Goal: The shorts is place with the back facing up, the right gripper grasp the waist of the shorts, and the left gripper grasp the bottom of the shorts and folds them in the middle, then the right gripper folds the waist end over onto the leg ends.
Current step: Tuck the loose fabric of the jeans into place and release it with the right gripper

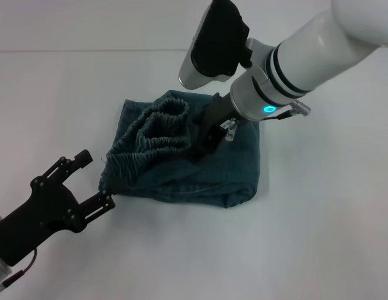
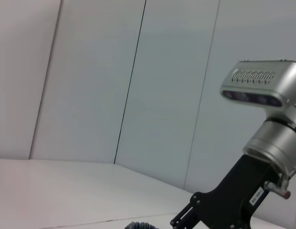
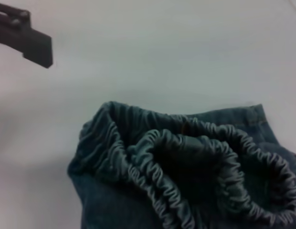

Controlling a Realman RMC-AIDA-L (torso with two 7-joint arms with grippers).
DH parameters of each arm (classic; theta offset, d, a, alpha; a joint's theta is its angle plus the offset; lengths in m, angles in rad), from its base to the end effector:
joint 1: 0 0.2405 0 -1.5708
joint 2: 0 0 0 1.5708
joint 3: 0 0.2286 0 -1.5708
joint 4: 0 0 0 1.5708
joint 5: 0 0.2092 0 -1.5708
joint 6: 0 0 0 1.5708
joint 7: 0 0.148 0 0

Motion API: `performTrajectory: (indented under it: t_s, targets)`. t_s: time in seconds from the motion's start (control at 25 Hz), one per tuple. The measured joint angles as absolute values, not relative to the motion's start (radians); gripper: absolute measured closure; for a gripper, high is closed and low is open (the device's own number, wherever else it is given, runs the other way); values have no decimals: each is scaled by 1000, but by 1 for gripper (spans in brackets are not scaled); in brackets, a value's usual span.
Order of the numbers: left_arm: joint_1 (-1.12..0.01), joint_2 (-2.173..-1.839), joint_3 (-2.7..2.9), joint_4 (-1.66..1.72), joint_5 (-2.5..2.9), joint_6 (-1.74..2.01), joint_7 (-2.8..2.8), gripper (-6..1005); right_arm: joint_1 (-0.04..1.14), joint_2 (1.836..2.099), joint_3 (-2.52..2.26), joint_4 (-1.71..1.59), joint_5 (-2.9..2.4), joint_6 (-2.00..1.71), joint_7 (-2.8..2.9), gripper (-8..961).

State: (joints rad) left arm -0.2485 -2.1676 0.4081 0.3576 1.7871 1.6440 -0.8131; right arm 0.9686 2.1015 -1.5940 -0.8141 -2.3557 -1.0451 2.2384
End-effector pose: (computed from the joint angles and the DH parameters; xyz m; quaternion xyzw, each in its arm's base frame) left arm -0.2934 0.2273 -0.0158 -0.8348 -0.2250 -0.3935 0.3125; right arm 0.0951 0.3887 -0.0880 -0.9763 0.0989 -0.1218 0.1491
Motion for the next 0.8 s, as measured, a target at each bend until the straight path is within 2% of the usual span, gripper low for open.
performTrajectory:
  t_s: [0.4,0.8]
  targets:
    - [-258,-2169,411,347,1787,1646,-816,141,941,2096,-1583,-699,-2161,-860,1948,128]
    - [-261,-2169,411,337,1787,1650,-819,140,973,2094,-1517,-561,-1923,-738,1577,128]
